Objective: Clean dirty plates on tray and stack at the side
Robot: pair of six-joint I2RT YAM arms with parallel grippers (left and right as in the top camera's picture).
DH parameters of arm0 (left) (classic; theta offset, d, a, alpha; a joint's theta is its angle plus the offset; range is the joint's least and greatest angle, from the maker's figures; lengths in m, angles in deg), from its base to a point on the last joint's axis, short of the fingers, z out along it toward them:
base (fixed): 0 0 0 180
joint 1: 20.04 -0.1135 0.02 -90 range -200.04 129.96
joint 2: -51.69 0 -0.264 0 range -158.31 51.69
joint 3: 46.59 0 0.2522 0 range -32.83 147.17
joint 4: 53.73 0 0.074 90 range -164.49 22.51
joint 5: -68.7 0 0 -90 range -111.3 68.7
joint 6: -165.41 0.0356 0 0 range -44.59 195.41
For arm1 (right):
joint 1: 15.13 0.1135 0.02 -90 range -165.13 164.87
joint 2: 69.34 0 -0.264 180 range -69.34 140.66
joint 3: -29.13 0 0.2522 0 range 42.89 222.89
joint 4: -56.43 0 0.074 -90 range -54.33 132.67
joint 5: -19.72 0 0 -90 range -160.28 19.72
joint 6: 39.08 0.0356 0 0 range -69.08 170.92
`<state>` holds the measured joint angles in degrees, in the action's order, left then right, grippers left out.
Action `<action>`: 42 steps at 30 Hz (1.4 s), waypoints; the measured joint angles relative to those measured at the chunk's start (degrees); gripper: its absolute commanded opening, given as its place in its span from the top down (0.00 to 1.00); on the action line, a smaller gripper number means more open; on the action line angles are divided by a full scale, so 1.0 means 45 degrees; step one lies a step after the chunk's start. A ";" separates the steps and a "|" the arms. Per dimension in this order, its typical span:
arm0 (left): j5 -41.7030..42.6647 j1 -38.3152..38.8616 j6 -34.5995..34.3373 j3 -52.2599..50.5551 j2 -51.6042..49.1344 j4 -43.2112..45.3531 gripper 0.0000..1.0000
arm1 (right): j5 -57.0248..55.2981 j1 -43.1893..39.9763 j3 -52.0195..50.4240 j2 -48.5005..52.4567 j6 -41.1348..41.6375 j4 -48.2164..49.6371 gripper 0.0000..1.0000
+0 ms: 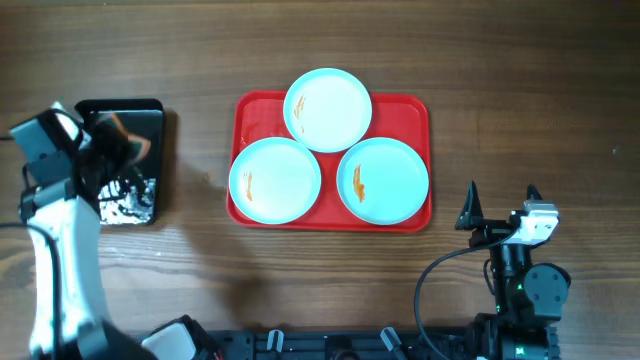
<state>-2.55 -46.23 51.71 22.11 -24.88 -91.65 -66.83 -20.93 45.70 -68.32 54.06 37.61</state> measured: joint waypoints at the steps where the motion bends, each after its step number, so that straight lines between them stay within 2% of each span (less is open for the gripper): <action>1: 0.0520 0.0000 -0.0131 0.0112 0.0510 0.0316 0.96 | 0.0005 0.0000 0.0000 0.0000 0.0005 0.0000 0.00; 5: 0.1957 0.0005 -0.0622 0.0641 0.2521 0.1088 0.96 | 0.0000 0.0000 0.0000 0.0000 0.0005 0.0000 0.00; 11: 0.3143 0.0738 -0.0947 0.0884 0.4425 -0.0364 0.96 | 0.0005 0.0000 0.0000 0.0000 0.0000 0.0005 0.00; 14: 0.3507 0.1787 -0.1015 0.0869 0.4328 -0.1545 0.96 | 0.0005 0.0000 0.0000 -0.0005 0.0000 0.0000 0.00; 21: 0.3755 0.5207 -0.1088 0.0869 0.3118 -0.2905 0.96 | 0.0000 0.0000 0.0000 0.0000 -0.0005 0.0000 0.00; 27: 0.2050 0.8082 -0.1098 0.0869 0.1307 -0.4007 0.96 | 0.0257 0.0000 0.0000 0.0000 0.0257 0.0044 0.00; 29: 0.1341 0.8777 -0.1098 0.0869 0.0597 -0.4007 0.96 | 0.1205 -0.0010 0.0000 -0.0005 0.1418 0.0175 0.00; 31: 0.0879 0.9204 -0.1103 0.0869 0.0034 -0.3876 0.96 | 0.2652 -0.0010 0.0000 -0.0005 0.3633 0.0248 0.00; 34: 0.0355 0.9607 -0.1103 0.0869 -0.0738 -0.3687 0.96 | 0.5353 -0.0010 0.0000 -0.0005 0.8296 0.0291 0.00; 38: -0.0175 0.9714 -0.1112 0.0869 -0.1409 -0.3682 0.96 | 0.7383 -0.0010 0.0000 0.0000 1.3420 0.0287 0.00; 42: -0.0583 0.9714 -0.1132 0.0869 -0.1559 -0.3662 0.96 | 0.8480 -0.0010 -0.0024 0.0000 1.6184 0.0695 0.00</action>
<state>-5.18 -2.52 46.61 26.02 -31.90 -108.13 -28.67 -20.97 45.59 -68.32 126.88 40.74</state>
